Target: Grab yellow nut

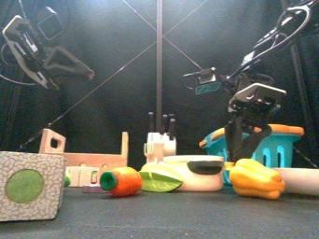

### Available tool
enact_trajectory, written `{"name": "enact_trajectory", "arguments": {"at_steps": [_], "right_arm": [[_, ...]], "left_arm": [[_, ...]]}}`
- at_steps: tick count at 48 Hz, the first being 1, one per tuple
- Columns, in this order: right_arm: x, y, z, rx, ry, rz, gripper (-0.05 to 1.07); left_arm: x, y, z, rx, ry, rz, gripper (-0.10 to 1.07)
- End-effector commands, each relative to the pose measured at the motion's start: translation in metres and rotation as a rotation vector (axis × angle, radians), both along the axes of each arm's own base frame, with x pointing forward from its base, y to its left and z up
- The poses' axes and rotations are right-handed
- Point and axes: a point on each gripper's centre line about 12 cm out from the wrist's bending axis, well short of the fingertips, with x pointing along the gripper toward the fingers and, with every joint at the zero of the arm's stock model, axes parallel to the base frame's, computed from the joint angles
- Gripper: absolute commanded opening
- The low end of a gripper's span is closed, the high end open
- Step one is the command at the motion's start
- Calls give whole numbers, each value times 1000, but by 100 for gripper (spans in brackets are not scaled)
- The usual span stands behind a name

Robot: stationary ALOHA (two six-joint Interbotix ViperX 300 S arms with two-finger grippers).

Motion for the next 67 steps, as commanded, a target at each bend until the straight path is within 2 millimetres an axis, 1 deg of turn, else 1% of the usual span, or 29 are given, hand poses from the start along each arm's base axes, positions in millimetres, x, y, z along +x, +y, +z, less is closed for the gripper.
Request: {"name": "enact_trajectory", "arguments": {"at_steps": [1, 43, 67], "right_arm": [[6, -1, 17, -9, -56, 7, 63], [7, -2, 18, -20, -67, 17, 63], [12, 5, 21, -3, -81, 22, 63]], "left_arm": [[4, 0, 8, 1, -28, 2, -2], [2, 4, 6, -29, -22, 30, -2], [2, 5, 5, -38, -20, 36, -2]]}}
